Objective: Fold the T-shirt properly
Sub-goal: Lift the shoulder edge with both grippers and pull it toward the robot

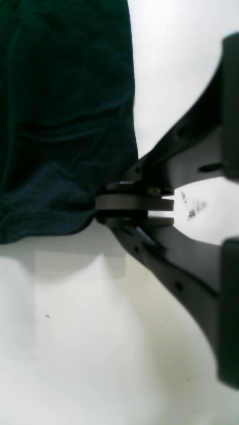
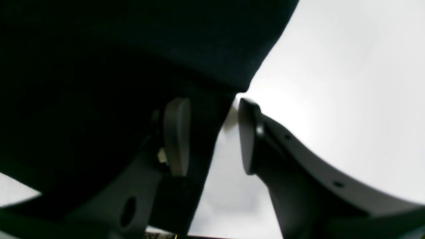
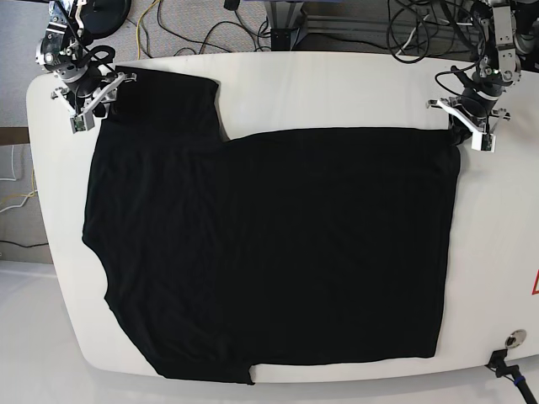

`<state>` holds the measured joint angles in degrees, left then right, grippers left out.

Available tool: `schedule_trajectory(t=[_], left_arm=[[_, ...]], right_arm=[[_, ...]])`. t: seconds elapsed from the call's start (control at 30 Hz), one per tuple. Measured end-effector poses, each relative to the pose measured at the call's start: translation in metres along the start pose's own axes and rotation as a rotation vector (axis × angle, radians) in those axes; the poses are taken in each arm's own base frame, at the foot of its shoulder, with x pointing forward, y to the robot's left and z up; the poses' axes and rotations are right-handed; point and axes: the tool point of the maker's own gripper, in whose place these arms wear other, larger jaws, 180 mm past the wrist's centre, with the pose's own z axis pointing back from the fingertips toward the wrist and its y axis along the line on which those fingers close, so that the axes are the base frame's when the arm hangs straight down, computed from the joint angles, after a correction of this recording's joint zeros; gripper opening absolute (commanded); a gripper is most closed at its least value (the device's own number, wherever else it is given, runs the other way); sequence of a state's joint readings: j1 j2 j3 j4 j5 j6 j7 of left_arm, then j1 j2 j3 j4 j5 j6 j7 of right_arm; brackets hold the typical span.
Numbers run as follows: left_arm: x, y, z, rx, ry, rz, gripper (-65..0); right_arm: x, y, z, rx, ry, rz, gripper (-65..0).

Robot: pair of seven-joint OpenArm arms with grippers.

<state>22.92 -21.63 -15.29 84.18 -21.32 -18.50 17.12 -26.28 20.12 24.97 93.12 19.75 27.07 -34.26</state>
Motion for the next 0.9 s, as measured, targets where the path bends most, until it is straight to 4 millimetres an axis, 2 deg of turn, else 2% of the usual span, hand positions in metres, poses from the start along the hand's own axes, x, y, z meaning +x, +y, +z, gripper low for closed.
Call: schedule_trajectory(t=[0.07, 0.23, 0.4, 0.5, 0.67, 0.77, 0.8, 0.83, 0.9], left_arm=[[-0.001, 0.000, 0.000, 0.000, 0.001, 0.000, -65.0], [0.000, 0.000, 0.000, -0.001, 0.003, -0.002, -65.0], [-0.001, -0.002, 0.004, -0.002, 0.017, -0.009, -65.0], [-0.006, -0.006, 0.011, -0.013, 0.040, -0.024, -65.0], [-0.014, -0.010, 0.024, -0.021, 0.067, -0.046, -65.0], [-0.018, -0.012, 0.031, -0.025, 0.093, -0.068, -65.0], [-0.015, -0.014, 0.033, -0.032, 0.086, -0.076, -65.0], [-0.014, -0.015, 0.035, -0.033, 0.088, -0.084, -65.0], [-0.012, -0.016, 0.041, -0.030, 0.086, -0.094, -65.0]], right_arm=[[0.001, 0.002, 0.000, 0.004, 0.003, 0.019, -47.5], [0.004, 0.007, -0.002, 0.008, 0.004, 0.050, -65.0], [0.004, 0.008, 0.001, 0.037, -0.001, 0.049, -65.0], [-0.006, 0.008, 0.010, 0.048, 0.050, 0.070, -65.0], [-0.029, -0.003, 0.037, 0.013, 0.140, 0.092, -65.0], [-0.021, -0.005, 0.054, 0.003, 0.120, 0.126, -65.0], [-0.025, -0.005, 0.057, 0.004, 0.129, 0.127, -65.0], [-0.017, -0.007, 0.066, -0.012, 0.109, 0.152, -65.0], [-0.022, -0.006, 0.074, -0.023, 0.128, 0.162, -65.0]])
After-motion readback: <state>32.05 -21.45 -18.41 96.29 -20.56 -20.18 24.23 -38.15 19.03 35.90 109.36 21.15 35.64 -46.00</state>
